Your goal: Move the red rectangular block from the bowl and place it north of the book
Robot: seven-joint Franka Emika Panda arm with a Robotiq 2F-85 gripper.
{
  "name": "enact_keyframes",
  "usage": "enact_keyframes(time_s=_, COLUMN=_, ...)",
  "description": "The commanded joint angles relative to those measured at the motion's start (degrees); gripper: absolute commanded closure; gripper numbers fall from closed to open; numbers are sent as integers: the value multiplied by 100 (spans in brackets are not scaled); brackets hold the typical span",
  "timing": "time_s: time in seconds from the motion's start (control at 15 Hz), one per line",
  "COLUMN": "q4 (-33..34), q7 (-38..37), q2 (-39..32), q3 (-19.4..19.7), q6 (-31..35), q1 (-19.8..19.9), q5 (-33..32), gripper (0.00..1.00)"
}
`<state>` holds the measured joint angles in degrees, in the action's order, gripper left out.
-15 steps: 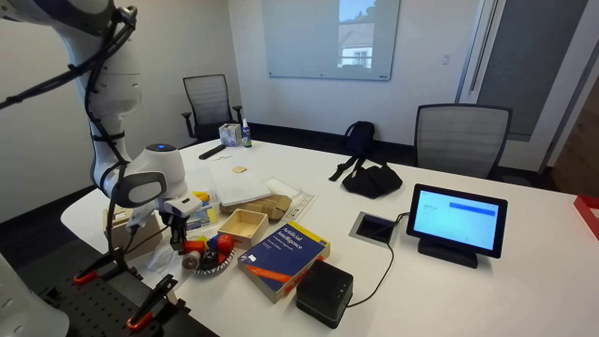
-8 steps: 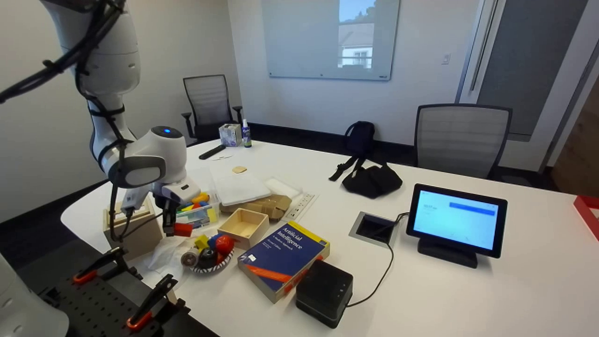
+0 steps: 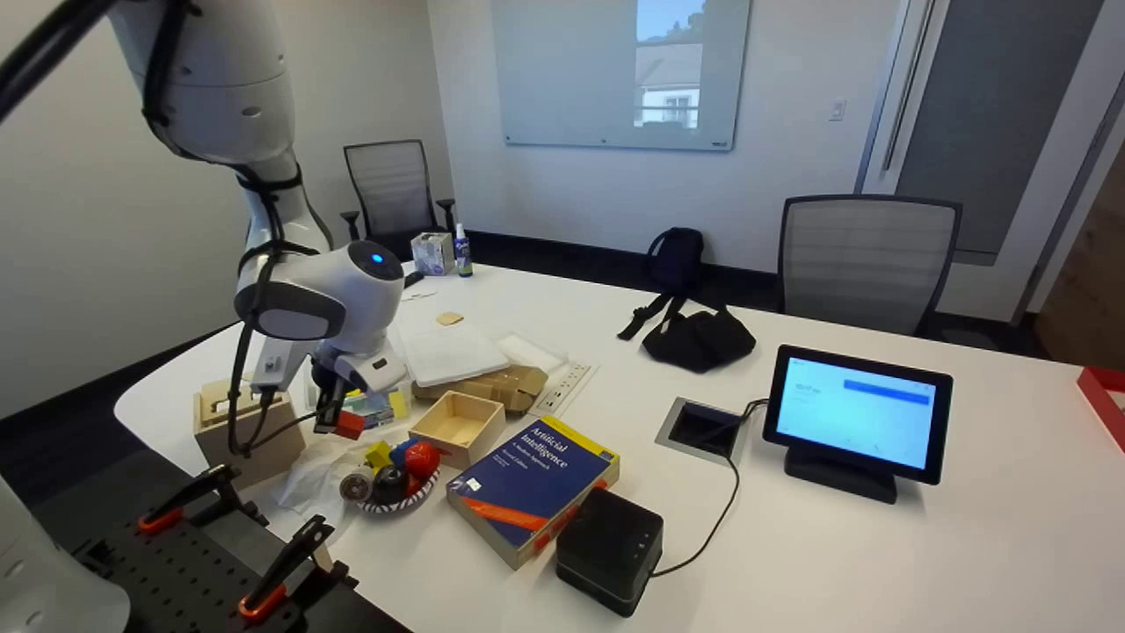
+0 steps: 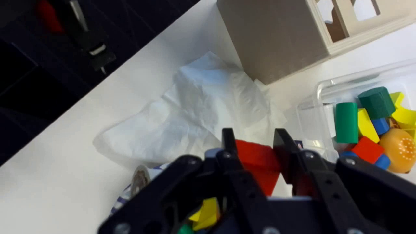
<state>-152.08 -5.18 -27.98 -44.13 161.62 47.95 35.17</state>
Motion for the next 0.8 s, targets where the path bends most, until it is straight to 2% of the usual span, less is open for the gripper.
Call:
enact_keyframes(time_s=0.0, q4=312, q7=848, q2=68, q3=348, q6=-864, q1=316, q5=790, gripper=91)
enact_keyframes(time_s=0.2, q4=640, q7=1387, q2=140, q3=1127, q6=-1606, q1=4, q5=1384, gripper=91)
enact_keyframes(time_s=0.47, q4=943, q7=1889, q2=214, q3=2401, q6=-2550, q1=-713, q5=2098, gripper=91)
enact_keyframes(time_s=0.73, q4=1128, q7=2052, q2=41, q3=3683, q6=-3229, q1=-1518, q5=2407, gripper=91)
